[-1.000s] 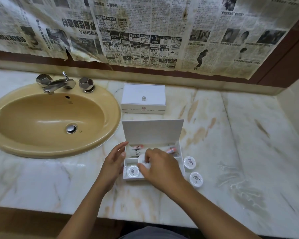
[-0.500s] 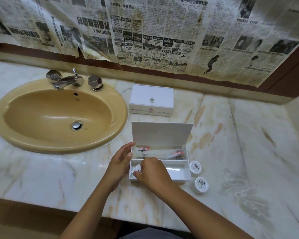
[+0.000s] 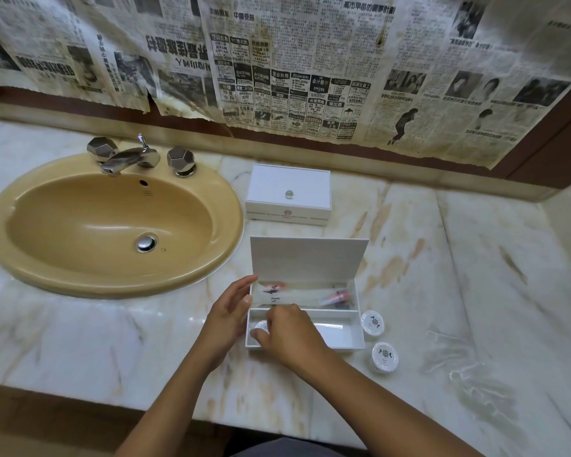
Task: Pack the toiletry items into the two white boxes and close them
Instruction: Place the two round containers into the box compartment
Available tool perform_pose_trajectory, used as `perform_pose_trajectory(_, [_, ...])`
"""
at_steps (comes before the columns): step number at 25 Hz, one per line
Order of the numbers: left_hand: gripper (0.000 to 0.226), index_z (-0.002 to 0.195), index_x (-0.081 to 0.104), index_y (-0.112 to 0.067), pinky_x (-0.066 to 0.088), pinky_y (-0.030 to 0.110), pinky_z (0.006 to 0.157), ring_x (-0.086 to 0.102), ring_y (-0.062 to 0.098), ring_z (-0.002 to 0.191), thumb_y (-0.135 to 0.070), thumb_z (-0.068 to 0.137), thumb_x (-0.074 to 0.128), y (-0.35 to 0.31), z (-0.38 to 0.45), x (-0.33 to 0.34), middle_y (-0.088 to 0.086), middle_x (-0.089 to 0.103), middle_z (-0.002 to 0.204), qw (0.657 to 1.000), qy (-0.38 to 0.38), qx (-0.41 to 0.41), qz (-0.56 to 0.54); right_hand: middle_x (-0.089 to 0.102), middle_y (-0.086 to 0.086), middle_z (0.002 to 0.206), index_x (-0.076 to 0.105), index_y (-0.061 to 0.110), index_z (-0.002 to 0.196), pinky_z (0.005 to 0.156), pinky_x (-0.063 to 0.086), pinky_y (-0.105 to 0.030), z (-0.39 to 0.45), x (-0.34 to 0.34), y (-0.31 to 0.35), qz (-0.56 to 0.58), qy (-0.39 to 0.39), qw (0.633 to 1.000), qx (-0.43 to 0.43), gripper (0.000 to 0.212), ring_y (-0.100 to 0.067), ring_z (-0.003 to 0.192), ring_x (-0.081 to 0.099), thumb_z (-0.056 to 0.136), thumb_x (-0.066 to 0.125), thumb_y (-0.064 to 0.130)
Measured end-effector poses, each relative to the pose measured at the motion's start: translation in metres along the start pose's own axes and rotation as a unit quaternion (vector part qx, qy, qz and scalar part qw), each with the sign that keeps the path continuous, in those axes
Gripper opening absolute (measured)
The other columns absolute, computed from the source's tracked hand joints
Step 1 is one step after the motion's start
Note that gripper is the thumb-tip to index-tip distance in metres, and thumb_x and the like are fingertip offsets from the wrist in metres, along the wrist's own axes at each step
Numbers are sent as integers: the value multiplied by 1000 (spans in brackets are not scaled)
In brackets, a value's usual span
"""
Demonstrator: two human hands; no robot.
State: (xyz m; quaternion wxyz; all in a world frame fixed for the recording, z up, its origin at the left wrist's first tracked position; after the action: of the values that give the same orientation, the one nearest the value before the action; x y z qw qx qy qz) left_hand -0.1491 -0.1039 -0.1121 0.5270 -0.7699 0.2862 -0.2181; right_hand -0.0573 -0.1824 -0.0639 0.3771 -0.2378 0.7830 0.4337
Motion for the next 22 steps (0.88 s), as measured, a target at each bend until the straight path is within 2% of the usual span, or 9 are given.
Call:
perform_pose_trajectory(3, [33,125,62,-50,43,54,112,55,17,133,-40,94,57,-2,0,0,-15,60,140,1000,-3,2,10,64,-16,89,57,7,76,63,34,-27,1,5,1,17,9,1000,3,29,-29,84,60,87,56,34])
perform_pose_trajectory(6, [34,128,61,-48,43,53,112,56,18,132,-38,95,56,-2,-1,-1,-13,60,140,1000,-1,9,13,65,-13,89,63,7,84,64,38,-28,-5,-4,3,14,-11,1000,-14,29,-28,86,61,87,55,35])
perform_pose_trajectory(10, [32,129,61,-45,51,51,105,61,20,127,-26,104,53,0,-1,1,-7,63,137,1000,-2,2,-1,69,3,92,67,22,92,68,41,-27,-29,-53,-3,25,-124,991,-40,25,-16,84,61,86,56,43])
perform_pose_trajectory(13, [33,129,61,-44,56,47,97,63,20,124,-24,105,51,0,-2,1,-6,65,135,1000,-5,-13,-9,67,10,87,66,24,86,70,44,-26,-44,-92,-37,77,-213,974,-2,18,-10,78,59,85,62,41])
perform_pose_trajectory(16, [34,130,60,-45,58,40,92,62,15,125,-24,106,49,0,-2,0,-8,63,136,1000,-11,-19,-1,65,9,87,67,24,90,69,45,-24,-54,-112,-82,91,-263,960,42,11,-10,80,58,86,63,34])
perform_pose_trajectory(19, [33,130,60,-43,58,24,77,64,9,120,-23,106,49,-2,-4,1,-14,66,130,1000,-15,-23,7,62,5,99,64,22,104,73,46,-27,-57,-111,-124,70,-268,956,94,18,-15,91,58,89,59,30])
perform_pose_trajectory(22, [32,132,59,-40,56,19,70,66,0,110,-24,106,49,-3,-3,1,-17,65,126,999,-18,-20,19,59,-2,113,60,22,117,81,49,-34,-54,-95,-152,37,-220,964,143,28,-22,98,57,90,58,29])
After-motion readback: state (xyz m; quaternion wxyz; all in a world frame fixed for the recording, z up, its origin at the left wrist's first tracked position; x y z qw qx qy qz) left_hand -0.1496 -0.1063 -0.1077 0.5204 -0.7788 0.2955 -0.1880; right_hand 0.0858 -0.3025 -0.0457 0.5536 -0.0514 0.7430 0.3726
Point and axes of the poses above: each hand's wrist, its own z-axis towards the middle knuckle, its own x-axis out of the palm, y = z × x, the point moved 8 cm from there along z, towards the middle knuckle
